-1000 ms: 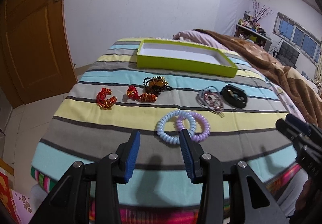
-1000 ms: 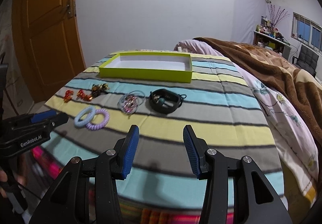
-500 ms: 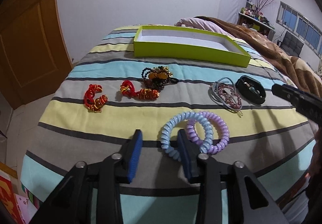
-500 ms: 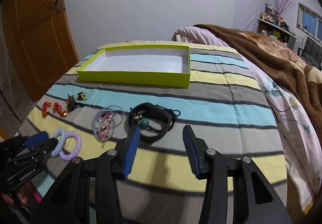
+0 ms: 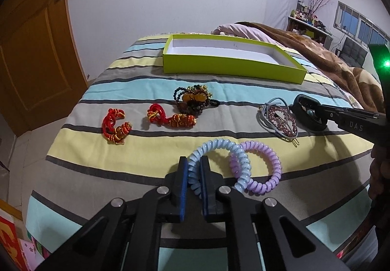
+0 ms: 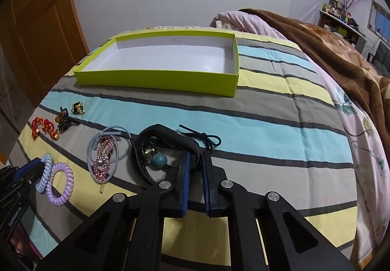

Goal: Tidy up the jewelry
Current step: 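Grasp the light-blue coil hair tie with the left tool while the right tool grasps the black watch band, then carry the blue coil and black watch band over the green box with both tools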

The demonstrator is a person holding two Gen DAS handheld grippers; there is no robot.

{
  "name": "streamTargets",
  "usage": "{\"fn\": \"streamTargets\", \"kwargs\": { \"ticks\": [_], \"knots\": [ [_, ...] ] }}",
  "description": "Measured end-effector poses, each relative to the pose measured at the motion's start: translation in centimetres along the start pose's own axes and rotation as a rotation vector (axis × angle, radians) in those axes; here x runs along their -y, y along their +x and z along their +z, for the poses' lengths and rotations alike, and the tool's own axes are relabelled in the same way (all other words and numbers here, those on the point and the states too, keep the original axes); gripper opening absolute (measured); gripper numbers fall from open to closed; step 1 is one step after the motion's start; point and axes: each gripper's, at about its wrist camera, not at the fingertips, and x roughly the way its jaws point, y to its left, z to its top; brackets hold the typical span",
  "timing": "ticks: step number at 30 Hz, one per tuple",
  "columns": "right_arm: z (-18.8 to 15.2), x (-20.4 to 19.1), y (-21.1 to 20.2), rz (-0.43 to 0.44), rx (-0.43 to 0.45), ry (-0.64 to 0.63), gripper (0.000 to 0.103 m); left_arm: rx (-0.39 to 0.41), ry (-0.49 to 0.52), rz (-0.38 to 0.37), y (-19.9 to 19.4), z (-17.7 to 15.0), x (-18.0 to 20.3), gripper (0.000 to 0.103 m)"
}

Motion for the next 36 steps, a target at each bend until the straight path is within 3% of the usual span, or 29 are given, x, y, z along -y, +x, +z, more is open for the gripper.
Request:
{"fn": "streamTargets", "kwargs": {
  "ticks": [21,36],
  "knots": [
    [0.4,0.2,-5.1,0.036,0.106,0.035,0.009,0.096,-0.012,-0.076,-4.3,2.0,-0.1,0.01],
    [5.1,0.0,-4.8,0.044,0.146,0.001,0.009,0.168,0.038,-0.106,-2.2,9.6,1.3,0.01]
  ]
}}
